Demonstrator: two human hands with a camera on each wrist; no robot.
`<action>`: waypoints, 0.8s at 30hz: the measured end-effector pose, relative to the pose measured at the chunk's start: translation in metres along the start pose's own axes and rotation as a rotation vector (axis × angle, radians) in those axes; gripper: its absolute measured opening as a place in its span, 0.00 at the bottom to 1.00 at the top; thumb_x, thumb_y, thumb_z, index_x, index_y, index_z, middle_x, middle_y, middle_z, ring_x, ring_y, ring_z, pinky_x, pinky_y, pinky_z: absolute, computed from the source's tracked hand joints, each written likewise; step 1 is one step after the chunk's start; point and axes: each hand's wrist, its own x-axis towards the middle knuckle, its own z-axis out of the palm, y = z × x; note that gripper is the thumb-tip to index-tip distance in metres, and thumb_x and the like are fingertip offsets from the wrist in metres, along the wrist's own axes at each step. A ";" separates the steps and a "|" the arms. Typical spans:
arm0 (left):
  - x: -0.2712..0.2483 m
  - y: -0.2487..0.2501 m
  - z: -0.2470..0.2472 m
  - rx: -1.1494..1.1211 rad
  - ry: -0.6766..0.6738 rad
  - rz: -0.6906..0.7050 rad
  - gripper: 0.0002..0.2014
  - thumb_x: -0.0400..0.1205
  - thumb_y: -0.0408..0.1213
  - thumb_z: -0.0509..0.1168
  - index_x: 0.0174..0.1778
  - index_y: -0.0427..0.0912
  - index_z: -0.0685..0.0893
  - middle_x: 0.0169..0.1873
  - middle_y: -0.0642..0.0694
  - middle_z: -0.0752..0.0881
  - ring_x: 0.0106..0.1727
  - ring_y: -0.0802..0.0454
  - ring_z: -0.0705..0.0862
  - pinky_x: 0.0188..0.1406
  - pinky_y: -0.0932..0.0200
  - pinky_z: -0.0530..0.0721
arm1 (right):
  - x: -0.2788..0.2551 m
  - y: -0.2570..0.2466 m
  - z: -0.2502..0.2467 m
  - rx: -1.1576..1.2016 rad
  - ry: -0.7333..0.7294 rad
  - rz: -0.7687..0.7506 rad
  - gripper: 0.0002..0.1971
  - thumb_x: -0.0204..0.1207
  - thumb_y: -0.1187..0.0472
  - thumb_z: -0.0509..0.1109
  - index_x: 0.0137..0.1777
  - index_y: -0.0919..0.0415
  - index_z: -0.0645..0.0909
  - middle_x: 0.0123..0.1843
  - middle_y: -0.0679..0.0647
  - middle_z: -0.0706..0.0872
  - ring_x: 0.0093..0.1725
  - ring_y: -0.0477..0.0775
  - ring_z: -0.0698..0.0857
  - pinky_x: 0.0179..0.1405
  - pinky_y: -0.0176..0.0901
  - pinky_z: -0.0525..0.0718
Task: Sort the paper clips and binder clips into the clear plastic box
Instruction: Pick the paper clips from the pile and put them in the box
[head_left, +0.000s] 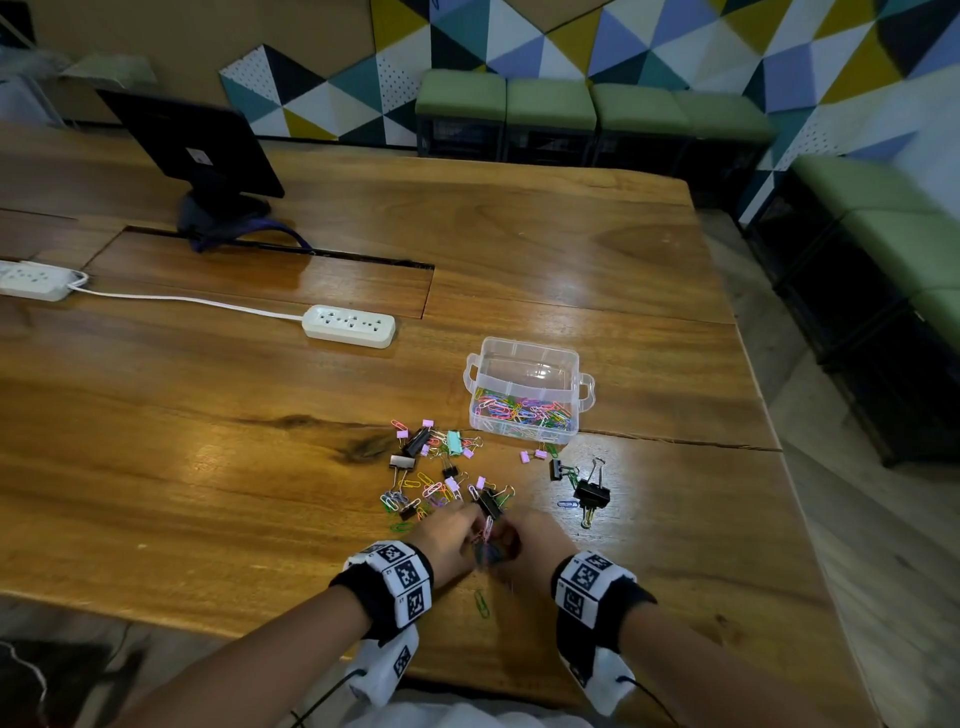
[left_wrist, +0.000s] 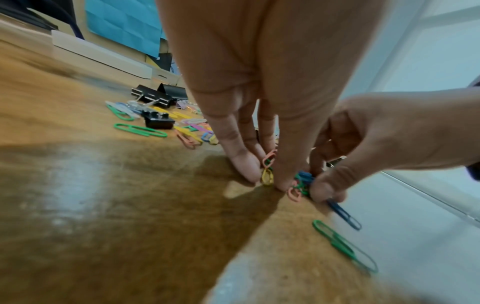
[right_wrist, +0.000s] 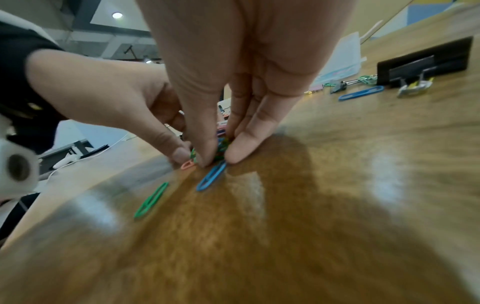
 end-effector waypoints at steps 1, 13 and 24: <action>0.001 0.001 -0.001 -0.033 0.003 -0.007 0.19 0.75 0.32 0.70 0.62 0.42 0.76 0.57 0.45 0.80 0.56 0.48 0.81 0.51 0.59 0.77 | 0.002 -0.002 -0.003 0.013 0.007 0.002 0.15 0.66 0.59 0.77 0.52 0.53 0.80 0.52 0.51 0.84 0.54 0.52 0.82 0.53 0.38 0.81; -0.022 -0.009 -0.005 0.121 -0.130 -0.075 0.31 0.67 0.46 0.78 0.61 0.45 0.71 0.58 0.48 0.76 0.56 0.50 0.76 0.52 0.60 0.75 | 0.003 -0.009 0.002 -0.350 -0.104 -0.229 0.43 0.65 0.49 0.78 0.77 0.51 0.60 0.75 0.51 0.64 0.74 0.56 0.64 0.74 0.54 0.71; -0.019 -0.007 0.011 0.179 -0.075 0.006 0.30 0.68 0.51 0.77 0.60 0.45 0.72 0.61 0.49 0.75 0.61 0.50 0.76 0.58 0.56 0.76 | -0.006 0.005 0.000 -0.192 -0.053 -0.269 0.14 0.68 0.64 0.71 0.54 0.60 0.82 0.56 0.56 0.81 0.55 0.59 0.81 0.55 0.46 0.82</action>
